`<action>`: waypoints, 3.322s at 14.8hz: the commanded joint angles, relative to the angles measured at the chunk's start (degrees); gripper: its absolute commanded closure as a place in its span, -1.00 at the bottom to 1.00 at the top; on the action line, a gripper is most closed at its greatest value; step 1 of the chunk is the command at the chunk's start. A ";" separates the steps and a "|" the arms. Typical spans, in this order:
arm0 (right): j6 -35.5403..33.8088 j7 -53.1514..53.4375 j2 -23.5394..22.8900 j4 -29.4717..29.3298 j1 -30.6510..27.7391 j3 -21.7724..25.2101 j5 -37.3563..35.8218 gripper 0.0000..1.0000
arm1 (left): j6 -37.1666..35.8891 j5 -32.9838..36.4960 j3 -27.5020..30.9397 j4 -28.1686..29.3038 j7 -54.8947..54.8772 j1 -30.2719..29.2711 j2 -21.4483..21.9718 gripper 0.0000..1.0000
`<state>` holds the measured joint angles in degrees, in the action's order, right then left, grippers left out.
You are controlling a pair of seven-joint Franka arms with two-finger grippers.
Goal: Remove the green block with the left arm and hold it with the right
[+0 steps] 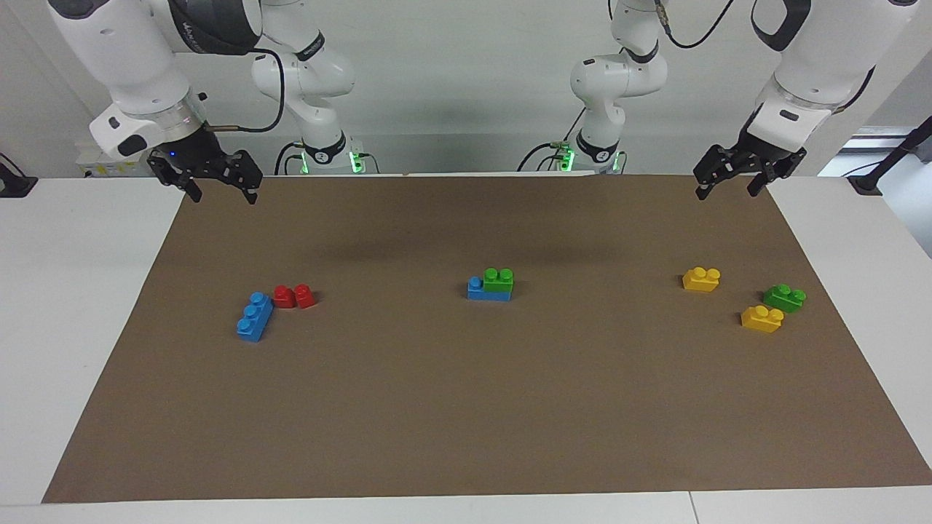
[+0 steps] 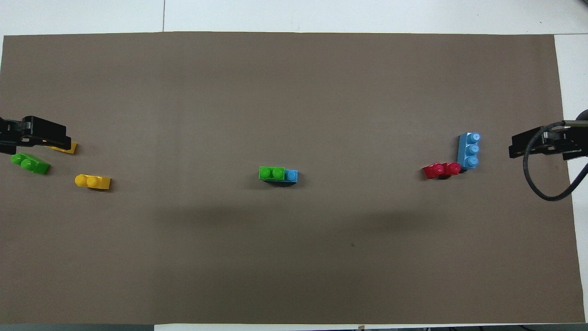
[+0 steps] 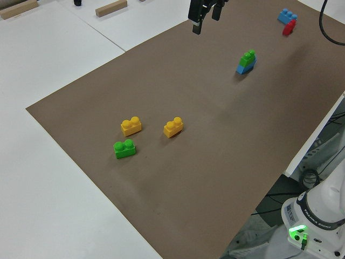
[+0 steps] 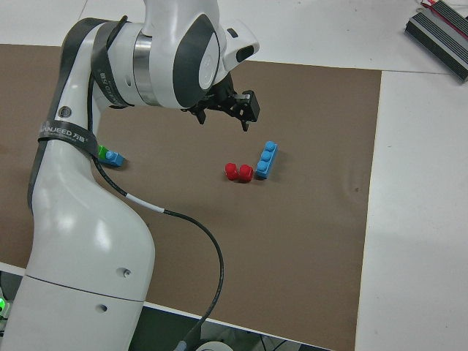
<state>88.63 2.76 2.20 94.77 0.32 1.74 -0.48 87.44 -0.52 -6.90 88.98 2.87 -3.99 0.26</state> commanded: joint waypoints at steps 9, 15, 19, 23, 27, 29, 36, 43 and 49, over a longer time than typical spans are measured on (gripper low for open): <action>-0.04 -1.35 0.26 0.24 -0.23 -0.33 -0.22 -1.00 | -0.08 0.61 0.05 1.72 -0.06 -0.14 1.77 -1.00; 0.58 -0.13 0.08 -0.03 -0.76 -0.24 -0.04 -1.00 | -0.08 0.61 0.05 1.72 -0.06 -0.14 1.77 -1.00; 1.54 10.19 0.17 0.15 -0.23 -0.24 -0.04 -1.00 | -0.25 0.61 0.05 1.72 -0.06 -0.23 1.77 -1.00; 4.27 34.10 0.08 0.67 0.99 -0.77 3.28 -1.00 | -0.61 0.61 0.05 3.03 0.03 -0.05 2.55 -1.00; 4.27 57.13 0.17 3.48 2.14 -0.86 12.77 -1.00 | -0.87 0.52 -0.04 4.62 3.35 -0.05 3.43 -1.00; 5.40 65.83 -0.09 4.89 4.86 -0.77 16.37 -1.00 | -0.78 0.26 -0.13 5.58 7.74 0.47 3.87 -1.00; 11.99 81.68 -1.32 10.77 9.78 -0.86 27.98 -1.00 | -0.96 -2.73 -0.57 10.42 33.39 3.81 6.33 -1.00; 22.18 92.68 -2.29 17.18 15.05 -0.86 33.00 -1.00 | 1.76 -6.50 -0.48 13.75 53.69 7.67 7.91 -1.00; 35.28 92.60 -3.60 22.56 22.70 -0.86 33.00 -0.97 | 11.25 -6.51 -0.57 21.84 83.48 17.60 11.35 -1.00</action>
<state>120.74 95.04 -1.20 116.06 21.68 0.69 31.32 95.33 -6.13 -8.32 105.88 78.58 10.72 8.32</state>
